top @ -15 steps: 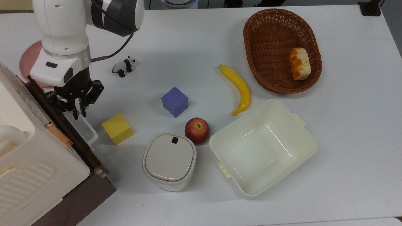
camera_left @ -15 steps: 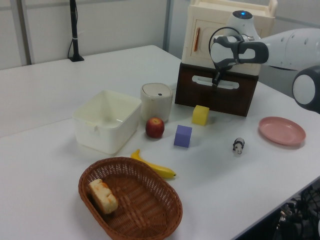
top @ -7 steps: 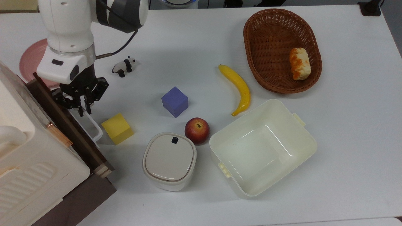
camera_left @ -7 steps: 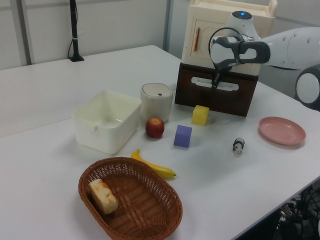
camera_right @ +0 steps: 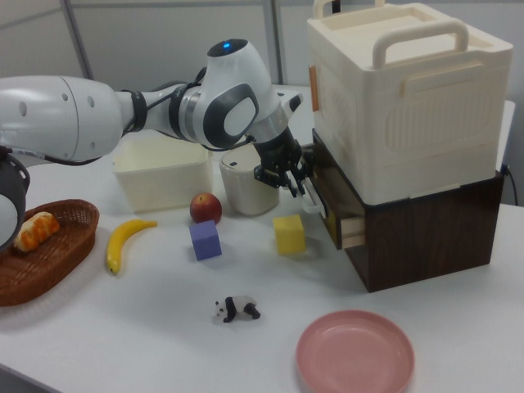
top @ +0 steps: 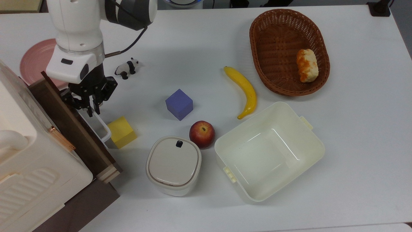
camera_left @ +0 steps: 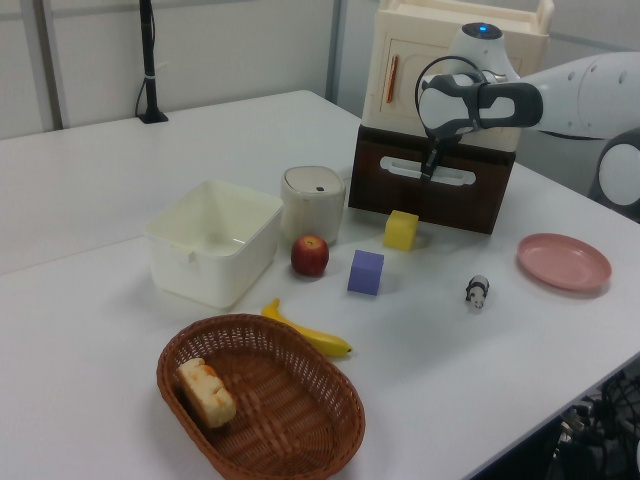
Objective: Slide the drawer open
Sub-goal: 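Pull the drawer handle outward away from the unit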
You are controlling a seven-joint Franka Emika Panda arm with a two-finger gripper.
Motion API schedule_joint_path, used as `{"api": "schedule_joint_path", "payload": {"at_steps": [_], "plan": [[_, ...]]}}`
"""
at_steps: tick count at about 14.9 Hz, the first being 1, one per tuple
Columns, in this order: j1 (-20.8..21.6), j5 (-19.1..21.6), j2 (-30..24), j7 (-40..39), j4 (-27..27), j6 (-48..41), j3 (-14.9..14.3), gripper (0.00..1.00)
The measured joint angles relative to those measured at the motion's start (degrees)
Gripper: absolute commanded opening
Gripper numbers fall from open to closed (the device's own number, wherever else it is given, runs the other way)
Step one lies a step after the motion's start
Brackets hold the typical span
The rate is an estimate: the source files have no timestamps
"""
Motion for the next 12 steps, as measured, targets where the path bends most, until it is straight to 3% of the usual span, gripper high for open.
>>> {"api": "schedule_joint_path", "payload": {"at_steps": [12], "plan": [[0.42,0.00,-2.19,0.01,-2.96,0.00,0.49,0.00]]}}
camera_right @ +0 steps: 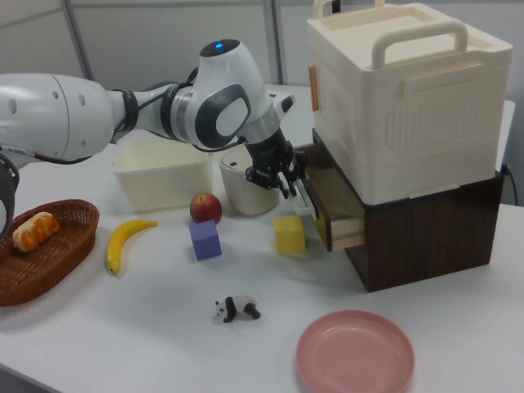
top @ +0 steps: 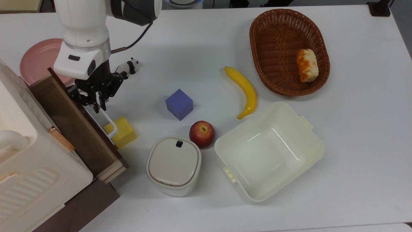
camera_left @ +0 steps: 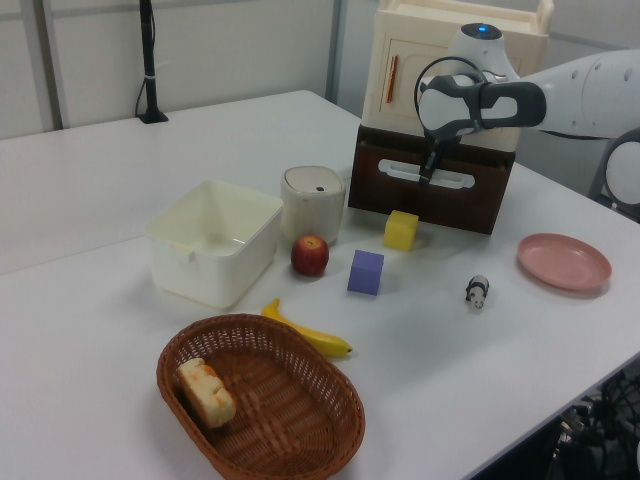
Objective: Slide the drawer open
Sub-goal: 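Pull the drawer handle outward away from the unit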
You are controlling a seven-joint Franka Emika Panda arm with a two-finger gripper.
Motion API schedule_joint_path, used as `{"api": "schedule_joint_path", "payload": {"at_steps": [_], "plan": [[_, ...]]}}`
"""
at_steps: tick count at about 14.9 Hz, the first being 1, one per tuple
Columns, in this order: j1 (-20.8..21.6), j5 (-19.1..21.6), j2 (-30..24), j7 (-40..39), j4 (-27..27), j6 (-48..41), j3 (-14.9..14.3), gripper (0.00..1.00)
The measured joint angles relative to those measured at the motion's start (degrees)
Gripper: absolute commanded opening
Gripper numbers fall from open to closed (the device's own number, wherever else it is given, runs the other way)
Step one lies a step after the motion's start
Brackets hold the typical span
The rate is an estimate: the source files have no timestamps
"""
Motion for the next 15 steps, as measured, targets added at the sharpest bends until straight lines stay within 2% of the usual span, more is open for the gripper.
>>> {"api": "schedule_joint_path", "payload": {"at_steps": [15], "plan": [[1.92,-0.02,-5.33,0.10,-6.30,-2.21,1.05,0.00]]}}
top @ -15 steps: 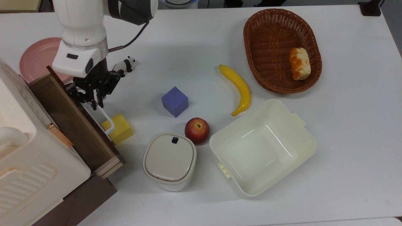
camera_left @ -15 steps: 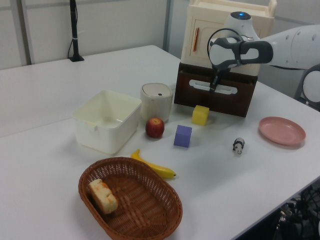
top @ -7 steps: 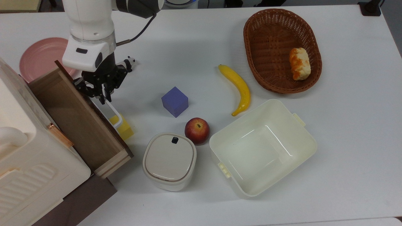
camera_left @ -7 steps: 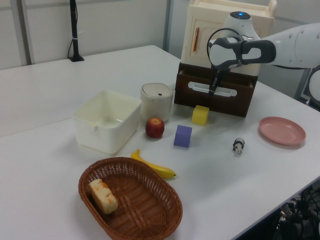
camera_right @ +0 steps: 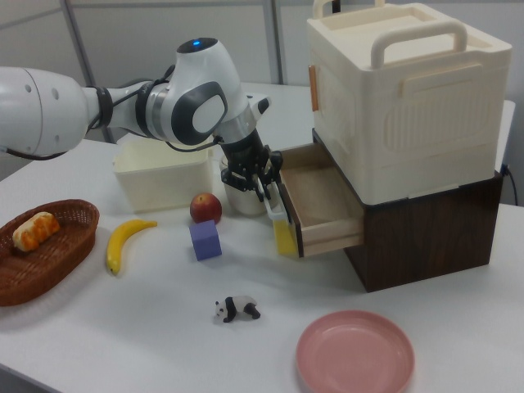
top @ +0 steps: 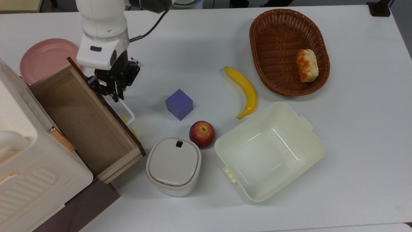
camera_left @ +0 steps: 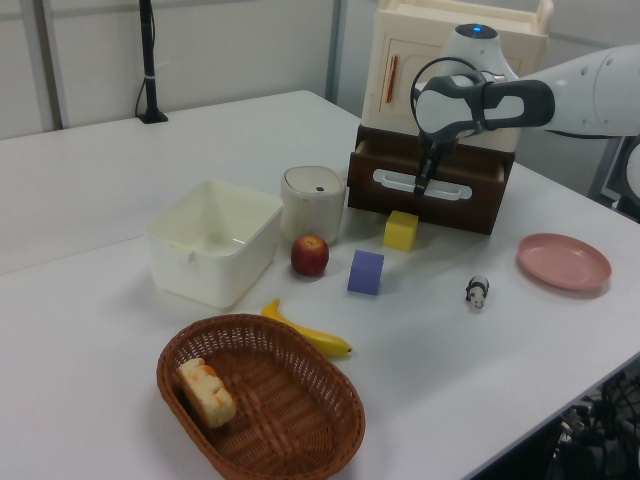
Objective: Slide the drawer open
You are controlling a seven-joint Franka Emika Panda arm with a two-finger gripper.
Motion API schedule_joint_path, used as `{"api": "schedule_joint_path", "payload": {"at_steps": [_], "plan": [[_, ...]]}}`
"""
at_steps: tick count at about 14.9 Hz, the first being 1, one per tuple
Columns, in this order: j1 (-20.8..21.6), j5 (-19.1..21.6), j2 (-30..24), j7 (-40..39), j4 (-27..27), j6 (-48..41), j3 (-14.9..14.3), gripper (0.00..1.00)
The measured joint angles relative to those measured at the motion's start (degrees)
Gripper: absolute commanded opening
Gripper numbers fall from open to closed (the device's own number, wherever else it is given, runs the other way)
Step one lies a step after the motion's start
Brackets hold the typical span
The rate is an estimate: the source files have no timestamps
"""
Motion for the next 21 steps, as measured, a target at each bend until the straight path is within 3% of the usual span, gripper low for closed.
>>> {"api": "schedule_joint_path", "payload": {"at_steps": [5,7,8,13,18,20,21], "plan": [[0.31,0.00,-0.45,0.03,-0.38,-0.58,0.02,0.00],[0.31,0.00,-0.46,0.03,-0.41,-0.58,0.02,0.21],[0.32,0.02,-0.50,0.06,-0.41,-0.59,0.05,0.37],[0.36,0.09,-1.10,0.76,-0.41,-0.65,0.51,0.42],[0.55,0.34,-2.81,5.56,0.07,-5.38,0.73,0.71],[1.97,1.43,-4.90,10.29,0.34,-11.20,0.95,0.71],[2.65,2.12,-5.99,12.74,0.43,-13.88,0.97,0.64]]}}
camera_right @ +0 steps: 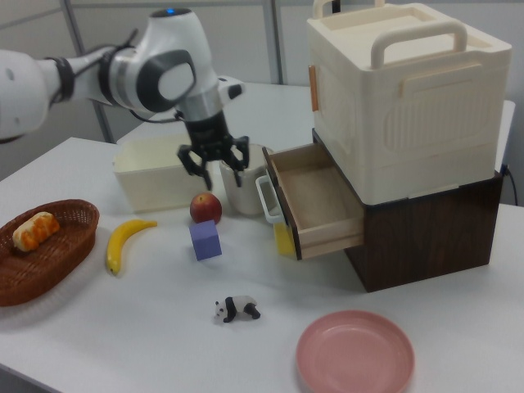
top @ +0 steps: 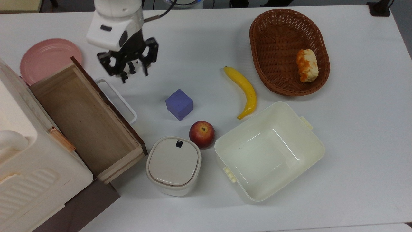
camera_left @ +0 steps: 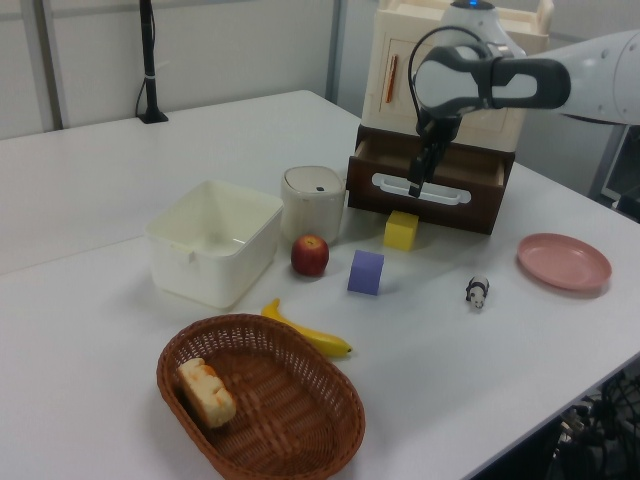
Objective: Slide the drawer open
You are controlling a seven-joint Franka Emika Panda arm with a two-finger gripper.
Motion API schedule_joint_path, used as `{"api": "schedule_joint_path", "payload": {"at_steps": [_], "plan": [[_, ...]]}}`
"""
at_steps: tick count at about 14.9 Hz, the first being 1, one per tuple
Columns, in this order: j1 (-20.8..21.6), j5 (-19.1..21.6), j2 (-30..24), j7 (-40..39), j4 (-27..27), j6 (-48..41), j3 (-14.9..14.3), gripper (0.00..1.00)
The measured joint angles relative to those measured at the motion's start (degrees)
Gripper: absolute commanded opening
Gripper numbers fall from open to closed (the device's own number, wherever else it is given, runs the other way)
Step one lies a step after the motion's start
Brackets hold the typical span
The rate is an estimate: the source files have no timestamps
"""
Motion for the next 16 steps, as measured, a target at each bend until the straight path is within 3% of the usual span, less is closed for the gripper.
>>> {"api": "schedule_joint_path", "payload": {"at_steps": [2,4,10,16], "plan": [[1.38,0.99,-3.18,5.62,0.15,-6.63,0.10,0.73],[1.59,2.61,-7.19,10.15,0.43,-14.82,0.11,1.00],[4.78,3.13,-9.61,32.28,0.49,-18.52,0.12,1.00],[5.00,3.13,-10.56,36.53,0.58,-18.52,-2.10,1.00]]}}
